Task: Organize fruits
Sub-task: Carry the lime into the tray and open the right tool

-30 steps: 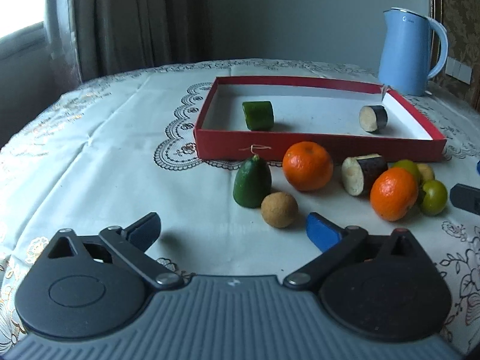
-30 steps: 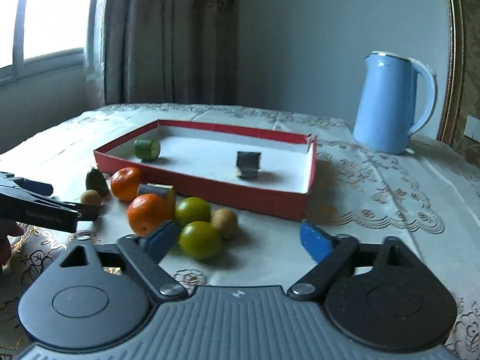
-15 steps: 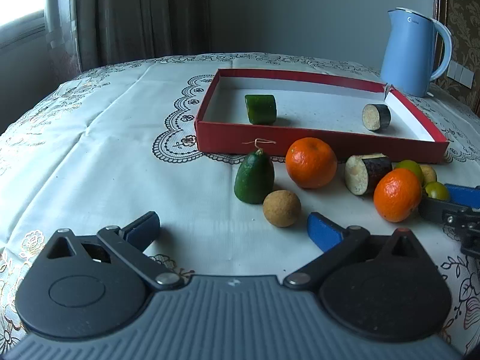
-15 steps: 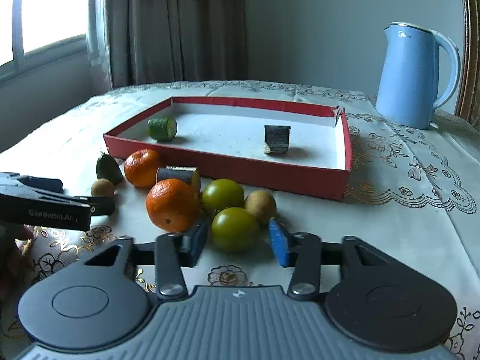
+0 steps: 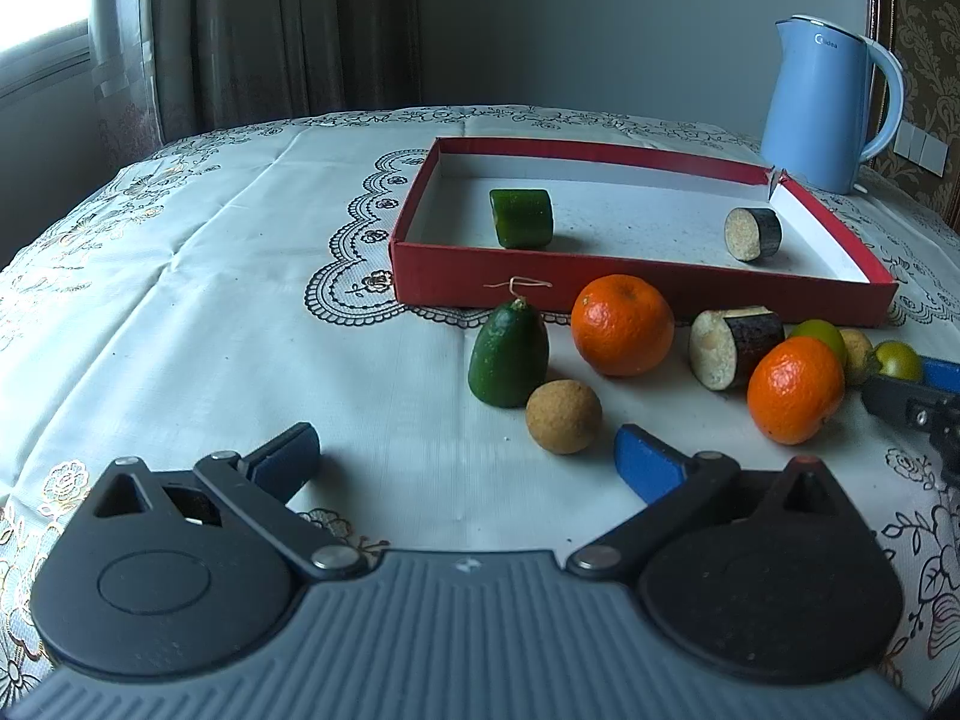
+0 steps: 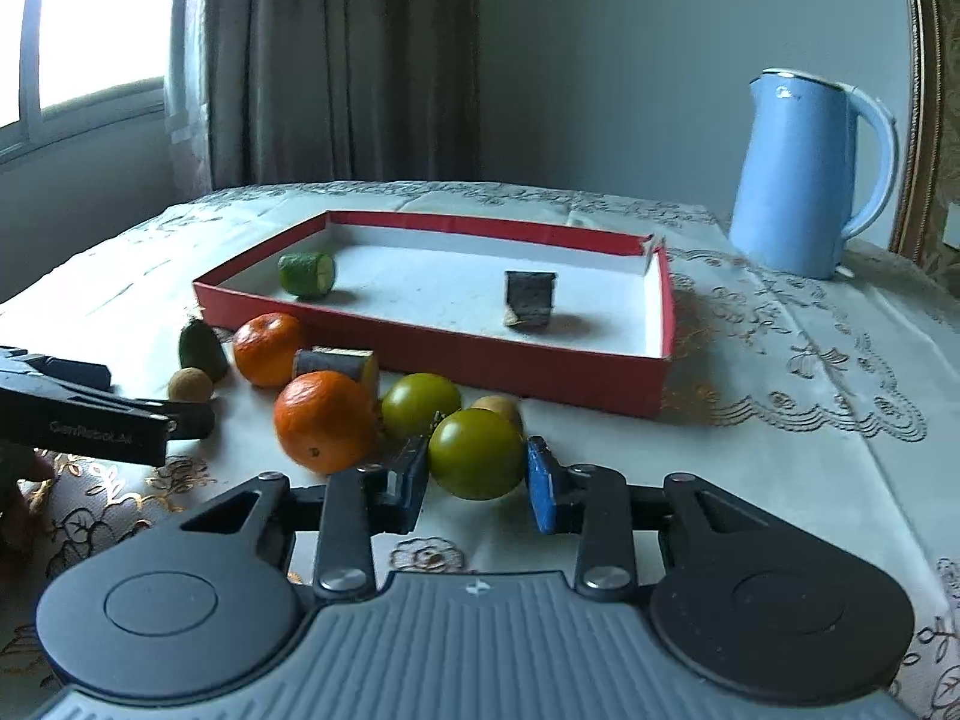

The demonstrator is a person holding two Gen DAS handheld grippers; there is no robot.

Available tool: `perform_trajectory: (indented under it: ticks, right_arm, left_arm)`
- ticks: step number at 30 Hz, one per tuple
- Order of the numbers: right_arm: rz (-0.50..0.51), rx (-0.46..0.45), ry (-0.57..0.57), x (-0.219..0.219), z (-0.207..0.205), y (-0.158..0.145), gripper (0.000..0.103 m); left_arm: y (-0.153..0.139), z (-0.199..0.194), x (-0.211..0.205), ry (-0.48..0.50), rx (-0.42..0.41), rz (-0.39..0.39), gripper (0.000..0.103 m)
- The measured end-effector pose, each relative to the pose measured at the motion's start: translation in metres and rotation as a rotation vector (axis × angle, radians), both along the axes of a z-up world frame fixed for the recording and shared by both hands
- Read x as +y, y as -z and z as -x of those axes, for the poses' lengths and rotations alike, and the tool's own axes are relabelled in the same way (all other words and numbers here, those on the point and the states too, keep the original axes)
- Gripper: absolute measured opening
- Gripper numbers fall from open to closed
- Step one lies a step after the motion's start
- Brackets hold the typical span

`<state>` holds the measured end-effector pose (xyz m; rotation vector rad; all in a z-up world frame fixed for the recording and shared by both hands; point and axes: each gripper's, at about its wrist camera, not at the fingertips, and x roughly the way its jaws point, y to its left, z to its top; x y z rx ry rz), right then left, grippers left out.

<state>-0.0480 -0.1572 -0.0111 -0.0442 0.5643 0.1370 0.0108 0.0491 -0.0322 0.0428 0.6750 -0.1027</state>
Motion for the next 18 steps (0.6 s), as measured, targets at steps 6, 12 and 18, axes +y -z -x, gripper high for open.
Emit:
perform_trajectory:
  ticks: [6, 12, 18]
  right_arm:
    - [0.003, -0.034, 0.042, -0.012, -0.004, -0.008, 0.034]
    - [0.029, -0.087, 0.077, -0.022, -0.019, -0.021, 0.034]
    - [0.065, -0.111, 0.106, -0.028, -0.051, -0.025, 0.034]
  left_arm:
    - [0.0, 0.0, 0.0, 0.0, 0.0, 0.0, 0.103]
    - [0.0, 0.0, 0.0, 0.0, 0.0, 0.0, 0.103]
    - [0.0, 0.0, 0.0, 0.0, 0.0, 0.0, 0.103]
